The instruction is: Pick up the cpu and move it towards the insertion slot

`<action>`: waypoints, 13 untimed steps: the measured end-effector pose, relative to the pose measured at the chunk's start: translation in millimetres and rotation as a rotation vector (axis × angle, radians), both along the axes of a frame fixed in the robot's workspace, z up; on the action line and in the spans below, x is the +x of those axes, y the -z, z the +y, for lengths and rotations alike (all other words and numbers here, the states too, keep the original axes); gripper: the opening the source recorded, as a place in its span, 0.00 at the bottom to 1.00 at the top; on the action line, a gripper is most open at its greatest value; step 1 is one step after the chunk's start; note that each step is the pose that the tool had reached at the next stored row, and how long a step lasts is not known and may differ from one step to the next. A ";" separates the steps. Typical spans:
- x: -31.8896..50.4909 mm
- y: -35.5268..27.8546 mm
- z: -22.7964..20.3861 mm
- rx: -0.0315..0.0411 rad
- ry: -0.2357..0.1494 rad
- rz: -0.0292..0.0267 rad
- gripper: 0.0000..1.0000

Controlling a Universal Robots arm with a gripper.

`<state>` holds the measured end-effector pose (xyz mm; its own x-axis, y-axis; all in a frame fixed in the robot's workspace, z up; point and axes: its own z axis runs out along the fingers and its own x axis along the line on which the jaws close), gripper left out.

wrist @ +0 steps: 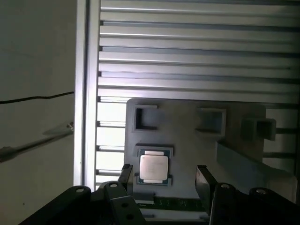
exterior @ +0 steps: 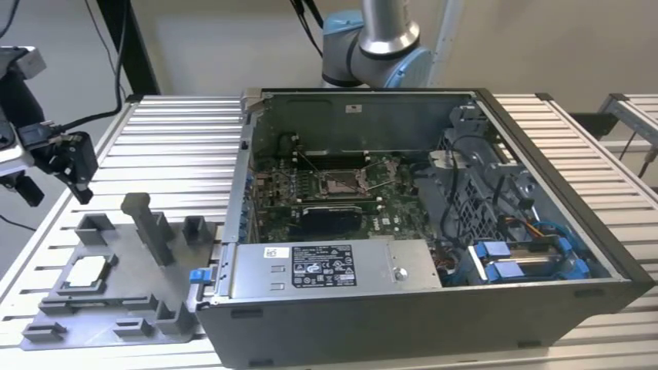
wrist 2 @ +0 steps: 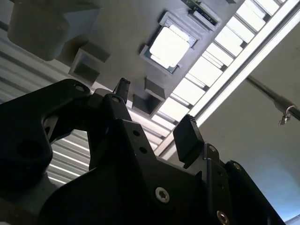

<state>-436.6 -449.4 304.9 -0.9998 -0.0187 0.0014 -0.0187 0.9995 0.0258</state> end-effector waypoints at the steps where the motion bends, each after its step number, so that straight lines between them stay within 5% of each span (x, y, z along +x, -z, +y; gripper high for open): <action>1: 0.0 1.8 0.0 -0.0001 0.000 0.0001 1.00; 13: -0.6 23.5 0.0 0.0000 0.000 0.0000 1.00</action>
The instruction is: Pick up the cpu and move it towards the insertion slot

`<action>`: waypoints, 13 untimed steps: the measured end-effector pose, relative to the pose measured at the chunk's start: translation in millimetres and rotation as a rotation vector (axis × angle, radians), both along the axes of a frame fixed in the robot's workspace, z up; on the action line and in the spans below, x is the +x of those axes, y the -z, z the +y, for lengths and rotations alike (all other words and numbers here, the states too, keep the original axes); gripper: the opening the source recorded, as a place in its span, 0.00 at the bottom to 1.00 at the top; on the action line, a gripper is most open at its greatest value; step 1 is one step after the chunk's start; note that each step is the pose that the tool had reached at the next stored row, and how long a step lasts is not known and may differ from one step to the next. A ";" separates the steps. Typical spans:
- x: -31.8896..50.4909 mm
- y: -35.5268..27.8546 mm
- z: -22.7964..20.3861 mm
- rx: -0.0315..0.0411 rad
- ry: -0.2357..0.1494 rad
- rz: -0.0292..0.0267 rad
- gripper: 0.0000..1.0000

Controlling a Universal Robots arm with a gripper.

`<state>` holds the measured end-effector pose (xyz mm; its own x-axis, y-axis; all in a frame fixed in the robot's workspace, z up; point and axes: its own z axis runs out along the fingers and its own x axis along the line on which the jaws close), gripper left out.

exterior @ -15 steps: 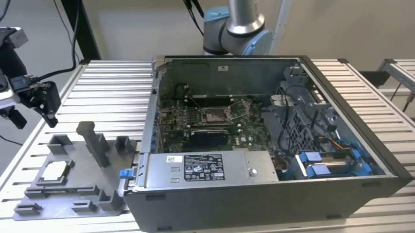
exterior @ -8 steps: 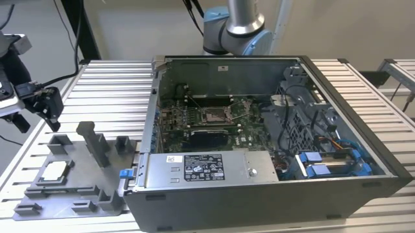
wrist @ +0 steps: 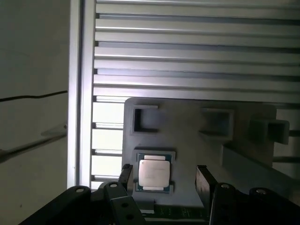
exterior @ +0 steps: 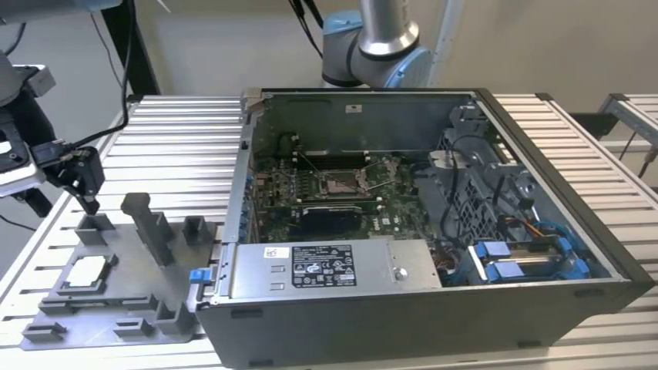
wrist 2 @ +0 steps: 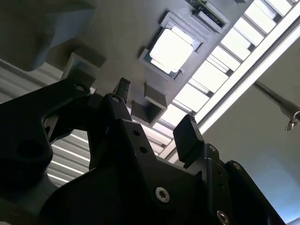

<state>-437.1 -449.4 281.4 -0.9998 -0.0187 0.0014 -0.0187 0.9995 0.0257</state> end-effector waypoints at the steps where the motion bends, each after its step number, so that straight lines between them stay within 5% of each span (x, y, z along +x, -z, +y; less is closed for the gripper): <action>1: 0.0 1.5 0.0 0.0000 0.000 0.0001 1.00; 13: -0.1 18.3 0.0 0.0000 0.000 0.0000 1.00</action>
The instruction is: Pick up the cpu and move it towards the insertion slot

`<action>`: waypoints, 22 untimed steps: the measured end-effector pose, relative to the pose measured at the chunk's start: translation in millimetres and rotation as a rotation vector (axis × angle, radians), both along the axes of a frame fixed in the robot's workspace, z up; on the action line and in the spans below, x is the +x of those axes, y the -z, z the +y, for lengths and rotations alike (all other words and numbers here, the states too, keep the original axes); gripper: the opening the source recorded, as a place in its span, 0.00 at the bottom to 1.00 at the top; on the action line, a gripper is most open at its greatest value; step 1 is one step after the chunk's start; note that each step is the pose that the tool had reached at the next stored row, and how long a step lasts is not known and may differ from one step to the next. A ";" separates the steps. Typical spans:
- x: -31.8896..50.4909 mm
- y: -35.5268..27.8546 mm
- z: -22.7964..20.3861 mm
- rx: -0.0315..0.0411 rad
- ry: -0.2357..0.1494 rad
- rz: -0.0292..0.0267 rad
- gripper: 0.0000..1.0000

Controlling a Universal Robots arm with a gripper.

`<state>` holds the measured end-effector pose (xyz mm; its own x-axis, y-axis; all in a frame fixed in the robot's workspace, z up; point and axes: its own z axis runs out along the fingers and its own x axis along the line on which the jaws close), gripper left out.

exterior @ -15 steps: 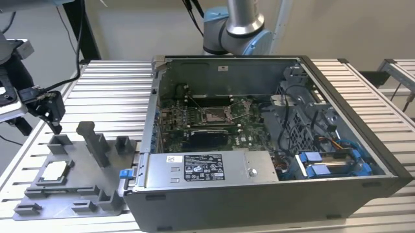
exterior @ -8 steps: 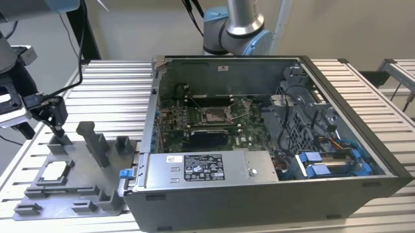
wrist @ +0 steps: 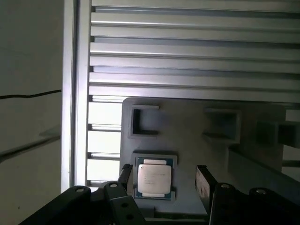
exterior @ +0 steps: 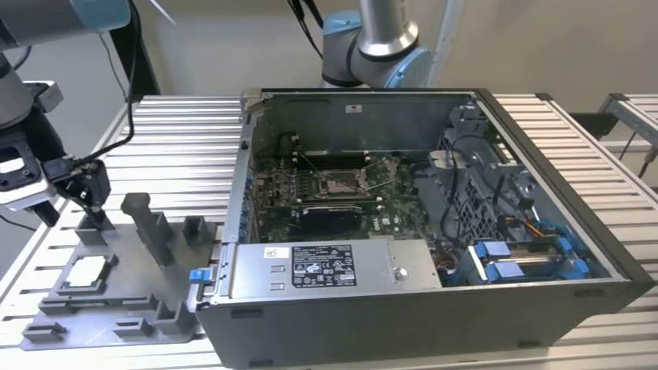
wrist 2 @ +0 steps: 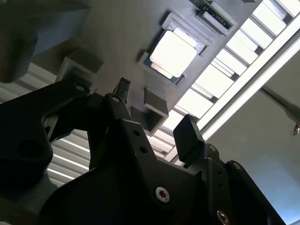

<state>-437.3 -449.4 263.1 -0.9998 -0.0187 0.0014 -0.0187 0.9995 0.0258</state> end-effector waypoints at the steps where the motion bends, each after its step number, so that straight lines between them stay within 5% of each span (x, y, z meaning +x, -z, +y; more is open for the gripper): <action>1: 0.0 1.3 0.0 -0.0001 0.000 0.0000 1.00; 11: -0.6 12.8 0.0 -0.0001 0.000 0.0001 1.00; 16: -3.6 20.6 -6.6 0.0020 0.000 0.0000 1.00; 22: -4.1 31.2 -7.8 0.0020 0.000 0.0001 1.00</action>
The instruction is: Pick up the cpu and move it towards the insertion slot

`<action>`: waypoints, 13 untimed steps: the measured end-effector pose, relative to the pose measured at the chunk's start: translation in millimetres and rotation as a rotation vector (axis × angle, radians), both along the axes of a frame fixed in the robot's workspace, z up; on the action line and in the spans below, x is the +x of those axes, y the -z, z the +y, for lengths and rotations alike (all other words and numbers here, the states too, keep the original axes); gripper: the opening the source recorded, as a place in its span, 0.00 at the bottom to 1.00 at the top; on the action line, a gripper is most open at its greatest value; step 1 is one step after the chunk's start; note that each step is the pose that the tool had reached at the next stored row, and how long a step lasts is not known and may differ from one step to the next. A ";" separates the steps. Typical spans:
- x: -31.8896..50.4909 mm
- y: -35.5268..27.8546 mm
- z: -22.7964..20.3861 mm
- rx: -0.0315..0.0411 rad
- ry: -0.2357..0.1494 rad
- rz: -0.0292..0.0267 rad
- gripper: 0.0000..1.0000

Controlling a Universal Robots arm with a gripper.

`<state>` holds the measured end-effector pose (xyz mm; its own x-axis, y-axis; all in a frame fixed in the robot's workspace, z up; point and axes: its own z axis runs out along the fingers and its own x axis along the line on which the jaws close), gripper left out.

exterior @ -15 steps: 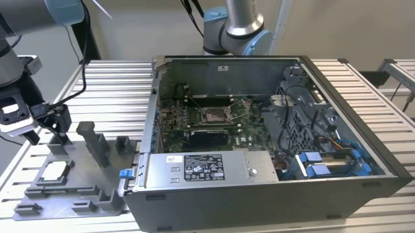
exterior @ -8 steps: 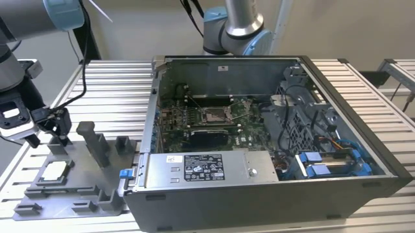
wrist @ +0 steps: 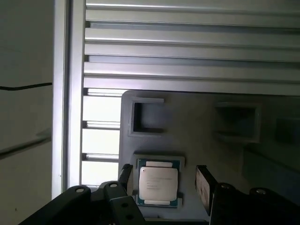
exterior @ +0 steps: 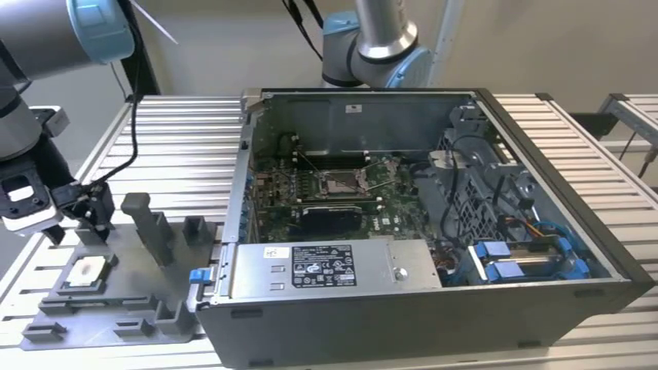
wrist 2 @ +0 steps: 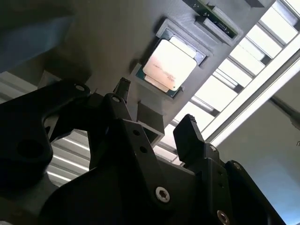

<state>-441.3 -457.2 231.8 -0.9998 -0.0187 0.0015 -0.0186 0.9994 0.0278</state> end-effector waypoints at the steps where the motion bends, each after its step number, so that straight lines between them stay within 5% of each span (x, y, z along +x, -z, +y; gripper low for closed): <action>1: 0.1 1.8 -0.4 0.0001 0.000 -0.0001 1.00; 13: -0.6 17.0 -14.0 -0.0002 0.000 0.0001 1.00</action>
<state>-441.9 -471.2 214.9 -0.9998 -0.0186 0.0016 -0.0185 0.9994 0.0275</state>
